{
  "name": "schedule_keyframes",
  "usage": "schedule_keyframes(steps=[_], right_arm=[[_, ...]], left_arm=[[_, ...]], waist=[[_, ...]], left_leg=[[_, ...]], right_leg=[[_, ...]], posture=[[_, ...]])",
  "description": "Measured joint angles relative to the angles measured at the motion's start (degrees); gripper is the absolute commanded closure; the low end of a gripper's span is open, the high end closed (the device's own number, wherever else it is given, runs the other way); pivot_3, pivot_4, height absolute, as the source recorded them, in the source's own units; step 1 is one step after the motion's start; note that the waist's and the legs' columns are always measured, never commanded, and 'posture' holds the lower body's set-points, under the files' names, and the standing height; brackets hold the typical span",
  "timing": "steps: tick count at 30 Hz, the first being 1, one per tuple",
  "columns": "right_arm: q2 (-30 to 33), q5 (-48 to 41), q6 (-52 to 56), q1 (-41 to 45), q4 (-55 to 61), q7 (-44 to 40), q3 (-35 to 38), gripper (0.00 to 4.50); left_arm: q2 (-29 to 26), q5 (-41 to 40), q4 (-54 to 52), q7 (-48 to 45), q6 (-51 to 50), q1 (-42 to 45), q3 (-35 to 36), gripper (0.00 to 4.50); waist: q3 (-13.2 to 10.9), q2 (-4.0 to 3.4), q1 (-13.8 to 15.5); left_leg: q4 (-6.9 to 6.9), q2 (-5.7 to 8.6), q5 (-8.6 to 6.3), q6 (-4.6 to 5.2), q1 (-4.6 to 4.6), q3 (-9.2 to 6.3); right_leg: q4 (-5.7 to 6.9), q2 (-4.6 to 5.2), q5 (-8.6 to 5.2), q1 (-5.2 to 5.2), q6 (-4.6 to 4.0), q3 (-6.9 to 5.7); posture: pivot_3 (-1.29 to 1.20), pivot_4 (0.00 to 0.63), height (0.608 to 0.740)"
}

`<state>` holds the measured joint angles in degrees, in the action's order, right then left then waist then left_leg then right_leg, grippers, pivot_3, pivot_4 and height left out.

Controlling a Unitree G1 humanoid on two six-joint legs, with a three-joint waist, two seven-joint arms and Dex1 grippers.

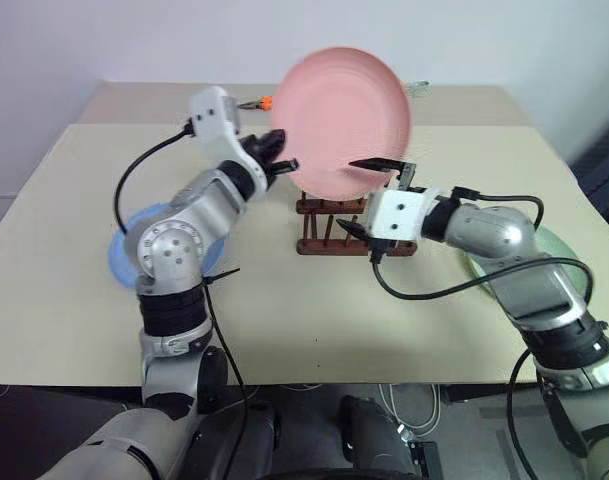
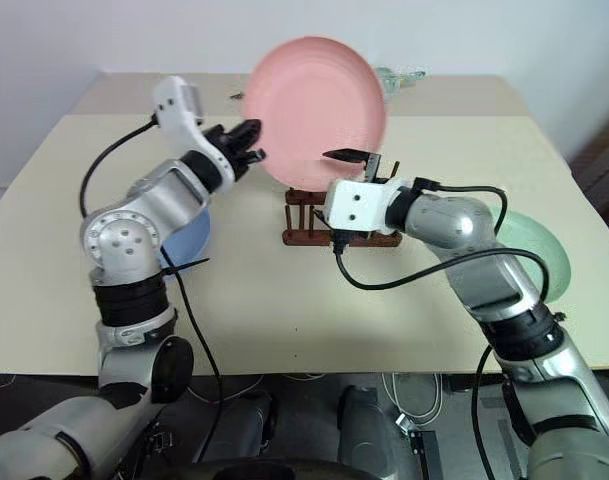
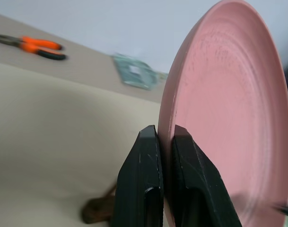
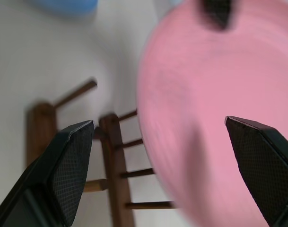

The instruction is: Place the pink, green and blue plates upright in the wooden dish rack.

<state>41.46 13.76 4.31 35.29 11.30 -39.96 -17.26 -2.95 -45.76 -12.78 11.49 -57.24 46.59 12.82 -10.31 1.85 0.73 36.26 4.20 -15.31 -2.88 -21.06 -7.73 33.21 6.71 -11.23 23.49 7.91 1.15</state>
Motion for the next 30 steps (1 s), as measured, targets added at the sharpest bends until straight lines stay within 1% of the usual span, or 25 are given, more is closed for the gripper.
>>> schedule_keyframes(steps=[1, 2, 3, 6, 7, 8, 9, 11, 12, 13, 15, 17, 18, 20, 22, 23, 25, 26, 28, 30], right_arm=[[-0.1, 1.2, -0.9, 0.0, -1.2, 0.4, -0.2, 1.17], [-0.4, 2.0, -1.6, 0.0, -2.0, 0.9, -0.2, 1.76], [-0.6, 2.5, -2.0, 0.0, -2.1, 1.3, -0.2, 2.18], [-0.9, 4.2, -2.8, 0.0, -2.1, 1.7, -0.2, 3.79], [-0.9, 4.8, -3.2, 0.0, -2.1, 1.8, -0.2, 4.26], [-0.9, 5.3, -3.7, 0.0, -1.9, 1.9, -0.1, 4.5], [-0.9, 5.8, -4.2, 0.0, -1.6, 1.9, -0.1, 4.5], [-0.9, 6.7, -4.1, -0.1, -1.9, 2.4, 0.2, 4.5], [-0.9, 6.9, -4.0, -0.2, -2.2, 2.7, 0.6, 4.5], [-0.9, 6.8, -4.0, -0.5, -2.2, 3.0, 1.6, 4.5], [-1.2, 5.1, -3.1, -1.1, -2.2, 3.4, 4.4, 4.5], [-2.5, 0.5, -0.4, -2.0, -1.6, 3.5, 9.1, 4.5], [-3.7, -2.7, 1.9, -2.5, -0.8, 3.4, 11.8, 4.5], [-7.6, -13.0, 10.0, -3.2, 2.3, 3.1, 18.9, 4.5], [-10.8, -24.9, 20.3, -2.9, 5.6, 3.4, 26.5, 4.5], [-12.3, -32.3, 26.3, -2.6, 7.1, 4.0, 30.8, 4.5], [-14.8, -46.4, 36.3, -1.2, 8.9, 7.5, 38.3, 4.5], [-15.9, -53.6, 40.5, -0.2, 9.0, 10.2, 41.7, 4.5], [-16.2, -64.3, 46.3, 0.8, 9.6, 15.1, 46.8, 4.5], [-15.9, -70.6, 50.0, 0.7, 10.2, 18.9, 48.7, 4.5]], left_arm=[[0.0, 0.0, -0.4, 0.0, -0.2, 0.2, -0.1, 4.5], [0.0, 0.0, -0.9, 0.1, -0.4, 0.2, -0.1, 4.5], [0.0, 0.0, -0.9, 0.1, -0.9, 0.2, -0.3, 4.5], [0.0, 0.1, -0.9, 0.3, -1.5, 0.0, -0.6, 4.5], [0.0, 0.1, -0.9, 0.5, -1.5, -0.3, -0.2, 4.14], [0.0, 0.1, -0.9, 0.5, -1.5, -0.5, 0.2, 3.77], [0.4, -0.1, -0.9, 0.5, -1.3, -0.8, 0.9, 3.48], [2.1, -1.6, -0.9, 0.5, 0.5, -0.7, 2.9, 2.52], [2.2, -2.0, -0.9, 0.4, 1.7, -0.2, 3.7, 1.97], [1.9, -2.0, -0.8, 0.3, 3.6, 0.6, 4.9, 1.52], [-0.4, -1.1, -0.5, 0.0, 7.2, 2.3, 6.9, 1.52], [-4.7, 1.5, 0.9, -1.3, 10.3, 2.4, 7.6, 1.52], [-7.7, 3.5, 1.5, -2.7, 11.5, 1.6, 7.0, 1.52], [-13.6, 7.9, 2.2, -7.4, 13.7, -2.2, 4.7, 1.52], [-17.4, 10.6, 2.5, -13.1, 15.5, -6.2, 1.2, 1.52], [-19.6, 11.7, 2.3, -17.1, 16.7, -8.8, -1.3, 1.52], [-23.3, 13.5, 0.8, -24.9, 18.9, -13.9, -5.6, 1.52], [-25.1, 13.8, -0.6, -29.3, 20.0, -16.8, -7.9, 1.52], [-28.3, 13.7, -3.9, -38.1, 21.2, -22.6, -12.1, 1.52], [-30.7, 13.3, -6.0, -44.6, 21.8, -27.3, -14.7, 1.52]], waist=[[0.0, 0.0, 0.0], [0.0, 0.0, -0.1], [0.0, 0.0, -0.2], [0.0, 0.0, -0.2], [0.0, 0.0, -0.2], [0.0, -0.01, -0.2], [0.0, 0.0, -0.1], [0.0, 0.01, 0.1], [0.0, 0.02, 0.1], [0.0, 0.02, 0.1], [0.0, 0.02, 0.0], [0.0, -0.01, -0.2], [0.0, -0.01, -0.4], [0.0, -0.04, -0.5], [0.0, -0.05, -0.3], [0.0, -0.05, -0.1], [0.0, -0.1, -0.1], [0.0, -0.12, -0.1], [0.0, -0.25, -0.2], [0.0, -0.3, -0.2]], left_leg=[[0.0, 0.0, 0.0, 0.0, -0.01, 0.0], [-0.01, 0.0, 0.0, -0.01, -0.02, 0.01], [-0.01, -0.01, 0.01, -0.01, -0.01, 0.01], [0.0, -0.01, 0.01, -0.01, -0.01, 0.0], [0.0, -0.01, 0.01, -0.01, -0.01, 0.01], [-0.01, -0.01, 0.0, 0.0, -0.01, 0.01], [0.0, -0.01, 0.0, 0.0, -0.01, 0.0], [0.05, 0.0, 0.01, -0.01, -0.08, -0.03], [0.1, 0.02, 0.01, -0.01, -0.14, -0.05], [0.11, 0.02, 0.01, -0.01, -0.17, -0.05], [0.06, 0.01, 0.01, -0.01, -0.14, -0.05], [-0.03, -0.01, 0.01, 0.0, -0.03, 0.0], [-0.07, -0.03, 0.01, 0.0, -0.01, -0.01], [-0.08, -0.04, 0.01, 0.01, 0.0, -0.02], [-0.04, -0.03, -0.05, 0.11, -0.05, -0.06], [-0.03, -0.03, -0.12, 0.24, -0.07, -0.08], [-0.05, -0.04, -0.13, 0.26, -0.1, -0.09], [-0.05, -0.05, -0.13, 0.26, -0.1, -0.08], [-0.11, -0.08, -0.14, 0.27, -0.15, -0.07], [-0.12, -0.12, -0.14, 0.27, -0.15, -0.05]], right_leg=[[0.0, 0.0, 0.0, 0.02, 0.0, 0.0], [0.0, 0.0, 0.0, 0.03, -0.01, 0.01], [0.01, 0.0, 0.0, 0.04, -0.01, 0.02], [0.03, -0.02, 0.01, 0.05, -0.01, 0.01], [0.02, -0.02, 0.01, 0.05, -0.01, 0.02], [0.02, -0.02, 0.01, 0.05, -0.01, 0.01], [0.02, -0.02, 0.01, 0.05, -0.01, 0.0], [0.01, -0.02, 0.01, 0.04, -0.02, 0.0], [0.0, -0.01, 0.01, 0.06, -0.02, -0.02], [0.0, -0.01, 0.02, 0.09, -0.03, -0.02], [-0.01, -0.01, 0.02, 0.09, -0.03, -0.01], [0.01, -0.03, 0.02, 0.06, -0.04, 0.02], [0.01, -0.06, 0.02, 0.07, -0.04, 0.02], [0.03, -0.09, 0.02, 0.08, -0.05, 0.05], [0.02, -0.08, 0.03, 0.07, -0.07, 0.04], [0.01, -0.08, 0.03, 0.07, -0.09, 0.03], [-0.01, -0.07, 0.05, 0.09, -0.17, 0.04], [-0.01, -0.06, -0.02, 0.13, -0.34, 0.04], [0.0, -0.05, -0.04, 0.2, -0.39, 0.04], [0.02, -0.07, -0.04, 0.25, -0.4, 0.02]], posture=[[0.0, 0.15, 0.74], [0.0, 0.15, 0.74], [0.0, 0.15, 0.74], [0.0, 0.15, 0.74], [0.0, 0.15, 0.74], [0.0, 0.15, 0.74], [0.0, 0.15, 0.74], [0.0, 0.15, 0.74], [0.0, 0.15, 0.74], [0.0, 0.15, 0.74], [0.0, 0.15, 0.74], [0.0, 0.15, 0.74], [0.0, 0.15, 0.74], [0.0, 0.15, 0.74], [0.0, 0.15, 0.74], [0.0, 0.15, 0.74], [0.0, 0.15, 0.74], [0.0, 0.15, 0.74], [0.0, 0.15, 0.74], [0.0, 0.15, 0.74]])
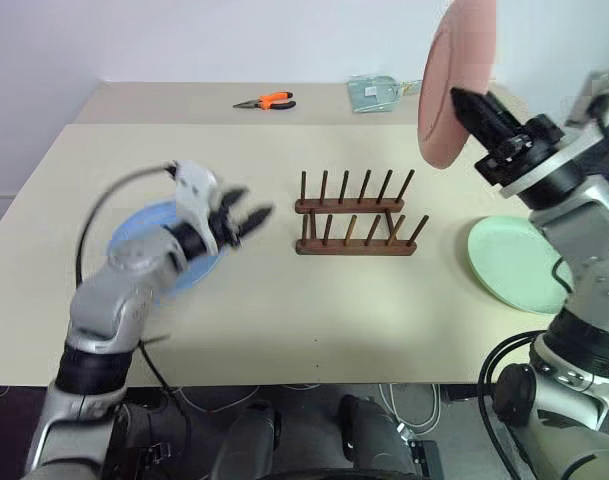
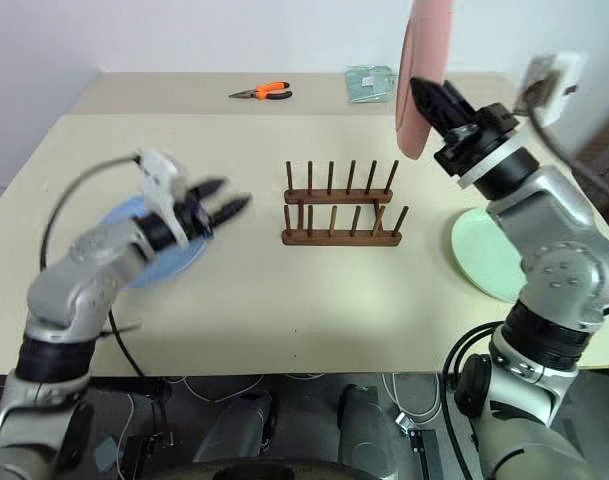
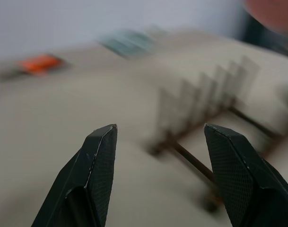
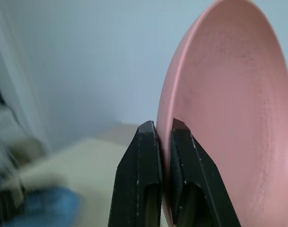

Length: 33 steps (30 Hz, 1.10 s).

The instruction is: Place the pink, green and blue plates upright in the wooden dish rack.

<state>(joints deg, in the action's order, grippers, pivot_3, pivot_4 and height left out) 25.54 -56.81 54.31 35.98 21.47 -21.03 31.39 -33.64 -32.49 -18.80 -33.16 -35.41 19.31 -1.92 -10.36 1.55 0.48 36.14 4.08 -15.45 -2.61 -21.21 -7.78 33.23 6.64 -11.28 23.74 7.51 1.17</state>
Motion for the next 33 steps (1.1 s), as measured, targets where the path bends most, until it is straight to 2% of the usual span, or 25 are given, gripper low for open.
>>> schedule_keyframes(steps=[5, 15, 19, 23, 26, 29, 33], right_arm=[[0.3, -8.8, 4.7, -3.2, 0.3, 7.9, 0.1, 4.5], [2.6, -14.8, 5.2, -5.2, -2.9, 12.2, -2.1, 4.5], [3.1, -13.9, 4.6, -5.2, -7.1, 13.1, -3.5, 3.07], [5.9, -8.9, 0.9, -5.2, -7.1, 10.8, -5.4, 1.1], [11.1, -0.9, -5.5, -6.3, -6.2, 6.7, -6.5, 1.1], [20.4, 5.5, -9.0, -13.2, -7.7, 0.9, -4.3, 1.1], [29.7, 16.4, -15.0, -33.2, -7.3, -11.0, -4.3, 1.1]], left_arm=[[-1.3, -2.0, -3.3, -7.2, -0.4, -3.2, -1.1, 1.52], [-1.4, -1.1, -4.0, -8.4, -0.8, -4.3, -1.7, 1.52], [-1.2, -0.6, -4.2, -8.1, -0.9, -4.5, -1.8, 1.48], [-1.1, -0.5, -4.3, -7.9, -1.9, -4.5, -1.8, 1.48], [-0.9, -0.5, -4.3, -8.0, -2.2, -4.2, -1.9, 1.48], [-0.9, 1.1, -4.4, -9.1, -1.7, -3.2, -4.6, 1.48], [0.8, 3.7, -3.8, -10.7, -0.9, -2.4, -9.3, 1.48]], waist=[[0.0, -0.17, 0.0], [0.0, -0.21, -0.1], [0.0, -0.22, -0.2], [0.0, -0.26, -0.2], [0.0, -0.25, 0.1], [0.0, -0.24, 0.6], [0.1, -0.22, 0.3]], left_leg=[[0.1, 0.0, 0.02, 0.03, -0.08, 0.04], [0.09, 0.0, 0.02, 0.04, -0.07, 0.06], [0.08, 0.0, 0.02, 0.04, -0.07, 0.07], [0.09, 0.0, 0.02, 0.04, -0.08, 0.08], [0.11, 0.02, 0.02, 0.04, -0.09, 0.09], [0.15, 0.05, -0.02, 0.1, -0.1, 0.06], [0.15, 0.04, -0.11, 0.24, -0.06, 0.14]], right_leg=[[0.0, 0.01, 0.03, 0.03, -0.04, 0.0], [0.0, 0.0, 0.04, 0.02, -0.02, -0.01], [0.01, 0.0, 0.04, 0.03, -0.01, -0.01], [0.0, 0.0, 0.06, 0.03, 0.05, -0.02], [-0.02, 0.01, 0.06, 0.02, 0.07, -0.02], [-0.11, 0.06, -0.02, -0.15, 0.12, -0.11], [-0.13, 0.08, -0.08, -0.21, 0.19, -0.08]], posture=[[0.0, 0.15, 0.74], [0.0, 0.15, 0.74], [0.0, 0.15, 0.74], [0.0, 0.15, 0.74], [0.0, 0.15, 0.74], [0.0, 0.15, 0.74], [0.0, 0.15, 0.74]])
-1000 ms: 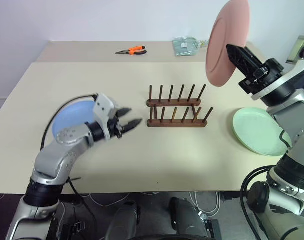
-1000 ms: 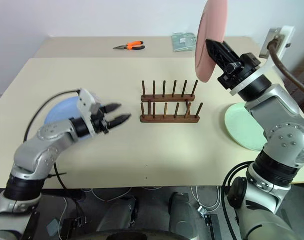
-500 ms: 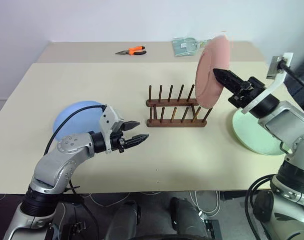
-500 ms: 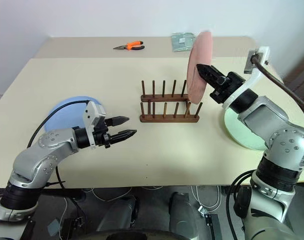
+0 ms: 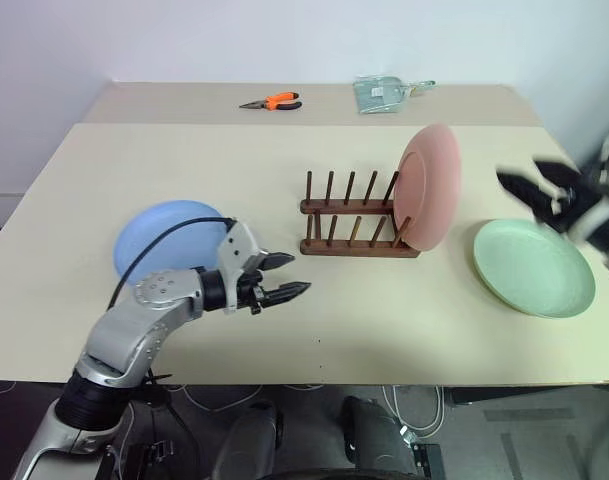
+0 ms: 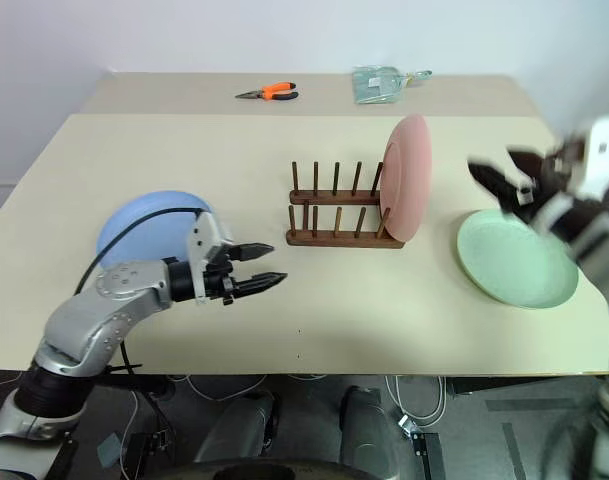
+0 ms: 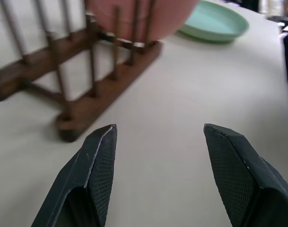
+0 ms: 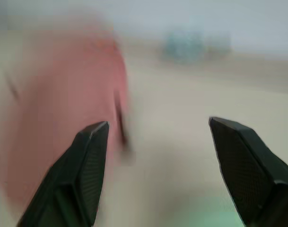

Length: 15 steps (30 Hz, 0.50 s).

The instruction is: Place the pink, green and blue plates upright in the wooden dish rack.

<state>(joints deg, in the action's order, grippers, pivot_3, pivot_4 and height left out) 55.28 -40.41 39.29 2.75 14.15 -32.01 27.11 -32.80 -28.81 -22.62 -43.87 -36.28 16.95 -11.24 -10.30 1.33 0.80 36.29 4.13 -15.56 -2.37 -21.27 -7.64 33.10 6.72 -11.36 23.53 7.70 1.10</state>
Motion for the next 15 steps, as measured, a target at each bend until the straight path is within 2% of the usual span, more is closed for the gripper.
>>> schedule_keyframes(steps=[2, 4, 9, 12, 15], right_arm=[[1.3, 5.5, -2.4, -8.2, 1.1, -3.9, -3.1, 1.1], [1.3, 10.0, -4.5, -12.1, 2.1, -5.0, -7.0, 1.1], [0.4, 19.7, -7.7, -11.5, 1.2, -2.0, -13.1, 1.1], [-1.5, 24.4, -9.4, -9.3, -2.4, 0.2, -16.0, 1.98], [-2.3, 27.6, -11.4, -7.7, -4.3, 0.9, -17.8, 3.34]], left_arm=[[1.1, 1.3, 0.6, -0.7, 0.7, 0.9, -2.0, 1.48], [2.3, 2.1, 0.8, -1.3, 1.1, 2.3, -3.4, 1.48], [3.8, 2.8, 1.3, -2.3, 1.6, 4.0, -4.5, 1.48], [4.0, 3.3, 1.5, -2.5, 1.5, 4.1, -5.0, 1.48], [4.2, 3.5, 1.6, -2.5, 1.5, 4.1, -5.0, 1.48]], waist=[[0.0, -0.06, -0.6], [0.0, -0.15, -1.4], [0.1, -0.22, -1.6], [0.1, -0.21, -1.3], [0.1, -0.19, -1.2]], left_leg=[[-0.02, -0.06, 0.0, 0.0, -0.04, 0.2], [-0.01, -0.08, 0.0, 0.0, -0.03, 0.29], [0.03, -0.12, -0.01, -0.01, 0.0, 0.35], [0.15, -0.08, 0.0, 0.0, 0.08, 0.27], [0.31, -0.04, -0.02, 0.03, 0.0, 0.2]], right_leg=[[0.03, 0.0, -0.03, 0.0, 0.03, 0.1], [0.06, 0.0, -0.09, -0.09, 0.1, 0.17], [0.07, -0.01, -0.07, -0.1, 0.05, 0.18], [0.04, 0.0, 0.03, 0.01, -0.07, 0.18], [0.05, 0.0, 0.03, -0.01, -0.06, 0.17]], posture=[[0.0, 0.15, 0.74], [0.0, 0.15, 0.74], [0.0, 0.15, 0.74], [0.0, 0.15, 0.74], [0.0, 0.15, 0.74]])
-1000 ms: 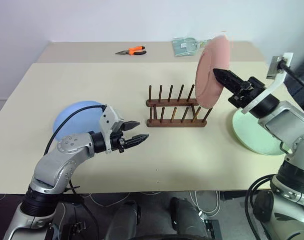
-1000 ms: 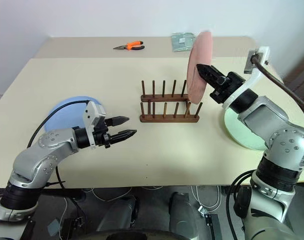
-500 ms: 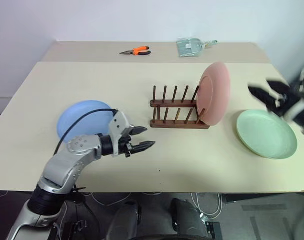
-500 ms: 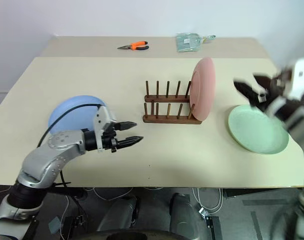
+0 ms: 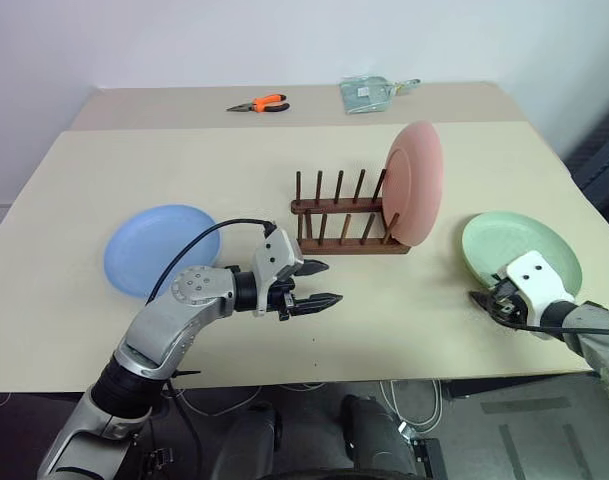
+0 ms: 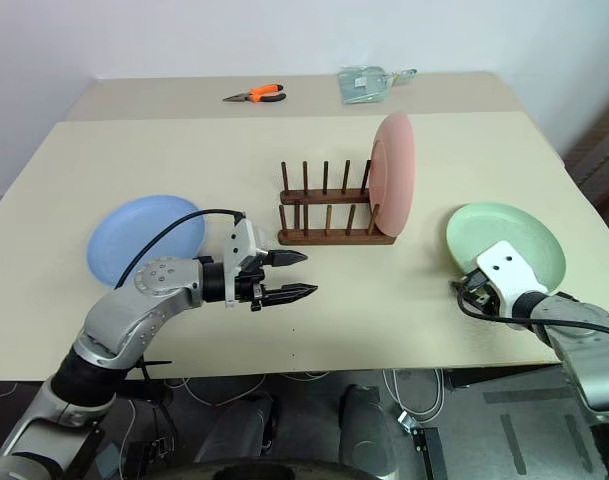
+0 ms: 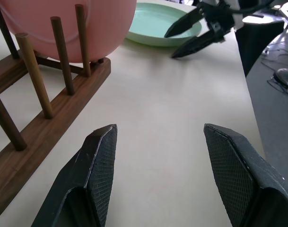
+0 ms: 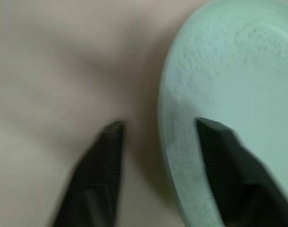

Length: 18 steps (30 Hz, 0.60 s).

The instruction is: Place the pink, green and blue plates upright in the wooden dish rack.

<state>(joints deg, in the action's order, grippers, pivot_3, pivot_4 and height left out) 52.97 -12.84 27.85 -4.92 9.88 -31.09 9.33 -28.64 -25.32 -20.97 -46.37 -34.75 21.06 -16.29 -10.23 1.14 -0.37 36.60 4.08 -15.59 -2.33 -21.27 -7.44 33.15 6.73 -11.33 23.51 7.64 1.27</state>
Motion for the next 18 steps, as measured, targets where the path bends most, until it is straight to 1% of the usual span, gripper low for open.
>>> schedule_keyframes(steps=[2, 3, 8, 10, 13, 15, 17, 18], right_arm=[[-0.2, 1.5, -0.5, 0.7, -1.5, 0.3, -0.2, 4.41], [-0.3, 2.1, -1.0, 1.3, -1.8, 0.4, -0.2, 4.47], [-1.1, 3.8, -1.1, 3.7, -3.5, 1.1, 0.3, 4.47], [-2.5, 3.7, -1.1, 6.2, -3.7, 2.2, 1.4, 4.47], [-6.5, -0.7, -0.6, 16.7, -3.1, 4.6, 6.5, 4.47], [-8.7, -6.8, 1.0, 26.4, -0.7, 6.3, 10.9, 4.47], [-11.6, -16.9, 4.8, 37.3, 3.5, 7.5, 15.2, 4.47], [-12.1, -20.2, 5.9, 40.0, 5.3, 7.7, 16.3, 4.47]], left_arm=[[-0.1, 0.2, 0.0, 0.1, 0.0, 0.0, 0.0, 1.48], [-0.2, 0.3, 0.0, 0.2, 0.0, -0.1, 0.0, 1.48], [-0.7, 0.9, -0.2, 0.3, 0.0, -0.6, 0.2, 1.48], [-0.9, 1.0, -0.2, 0.3, 0.0, -0.9, 0.5, 1.48], [-1.5, 1.0, -0.2, 0.3, 0.2, -1.4, 1.8, 1.48], [-2.2, 1.1, -0.1, 0.3, 0.4, -1.9, 2.7, 1.48], [-2.6, 1.4, 0.5, 0.4, 0.8, -2.6, 3.8, 1.48], [-2.8, 1.7, 0.8, 0.4, 1.2, -2.6, 4.0, 1.48]], waist=[[0.0, 0.0, 0.3], [0.0, 0.0, 0.3], [0.0, -0.04, 0.9], [0.0, -0.05, 0.8], [-0.2, -0.43, 0.2], [-0.3, -0.65, -0.1], [-0.3, -0.64, -0.3], [-0.2, -0.61, -0.2]], left_leg=[[0.13, 0.01, -0.02, 0.03, -0.02, -0.02], [0.19, 0.01, -0.04, 0.06, -0.02, -0.02], [0.29, 0.01, -0.08, 0.11, -0.05, -0.03], [0.33, 0.01, -0.09, 0.12, -0.07, -0.02], [0.36, 0.0, -0.09, 0.12, -0.05, 0.02], [0.33, 0.0, -0.09, 0.12, -0.08, -0.04], [0.25, -0.02, -0.1, 0.15, -0.08, -0.2], [0.23, -0.03, -0.12, 0.17, -0.08, -0.27]], right_leg=[[0.01, 0.0, -0.04, -0.04, 0.06, -0.01], [0.02, 0.0, -0.07, -0.05, 0.11, -0.01], [0.05, 0.0, -0.08, -0.06, 0.13, -0.02], [0.05, 0.0, -0.07, -0.05, 0.12, -0.02], [0.09, 0.0, -0.02, -0.03, 0.14, 0.0], [0.1, -0.01, -0.02, -0.01, 0.14, -0.03], [0.11, -0.05, 0.07, -0.01, 0.06, -0.14], [0.1, -0.06, 0.08, -0.02, 0.1, -0.21]], posture=[[0.0, 0.15, 0.74], [0.0, 0.15, 0.74], [0.0, 0.15, 0.74], [0.0, 0.15, 0.74], [0.0, 0.15, 0.74], [0.0, 0.15, 0.74], [0.0, 0.15, 0.74], [0.0, 0.15, 0.74]])
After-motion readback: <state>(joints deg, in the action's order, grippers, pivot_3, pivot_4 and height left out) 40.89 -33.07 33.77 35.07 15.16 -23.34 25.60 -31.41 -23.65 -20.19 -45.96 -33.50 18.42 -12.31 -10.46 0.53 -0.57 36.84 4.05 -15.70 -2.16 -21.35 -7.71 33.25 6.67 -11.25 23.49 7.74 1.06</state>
